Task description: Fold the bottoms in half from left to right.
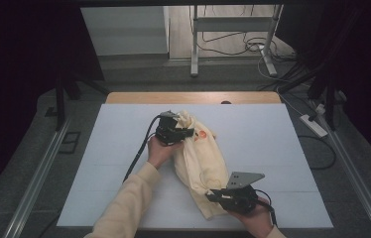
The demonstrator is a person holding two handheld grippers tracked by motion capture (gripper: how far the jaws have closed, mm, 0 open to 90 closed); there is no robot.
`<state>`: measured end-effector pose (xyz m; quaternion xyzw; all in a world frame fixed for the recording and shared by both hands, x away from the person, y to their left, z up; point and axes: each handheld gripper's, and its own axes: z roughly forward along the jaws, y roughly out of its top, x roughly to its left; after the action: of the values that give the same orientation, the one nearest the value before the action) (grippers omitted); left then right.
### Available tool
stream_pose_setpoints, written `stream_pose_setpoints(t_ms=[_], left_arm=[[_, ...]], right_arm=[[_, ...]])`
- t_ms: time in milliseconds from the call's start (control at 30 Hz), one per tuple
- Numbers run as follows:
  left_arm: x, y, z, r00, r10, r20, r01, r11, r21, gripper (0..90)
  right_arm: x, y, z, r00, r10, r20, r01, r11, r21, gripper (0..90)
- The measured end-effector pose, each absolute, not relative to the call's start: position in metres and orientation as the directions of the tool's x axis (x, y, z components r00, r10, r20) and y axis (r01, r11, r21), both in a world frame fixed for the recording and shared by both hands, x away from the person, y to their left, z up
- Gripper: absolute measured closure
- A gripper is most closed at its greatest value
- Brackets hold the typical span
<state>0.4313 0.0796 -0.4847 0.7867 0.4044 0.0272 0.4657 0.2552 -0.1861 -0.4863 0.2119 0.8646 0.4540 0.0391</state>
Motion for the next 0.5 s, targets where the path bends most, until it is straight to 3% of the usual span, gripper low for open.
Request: stream_pose_setpoints(t_ms=[500], left_arm=[[0.437, 0.067, -0.493, 0.671, 0.669, -0.32, 0.617, -0.263, 0.742, 80.7]], right_arm=[[0.257, -0.199, -0.492, -0.883, 0.442, 0.157, 0.383, 0.486, 0.786, 80.8]])
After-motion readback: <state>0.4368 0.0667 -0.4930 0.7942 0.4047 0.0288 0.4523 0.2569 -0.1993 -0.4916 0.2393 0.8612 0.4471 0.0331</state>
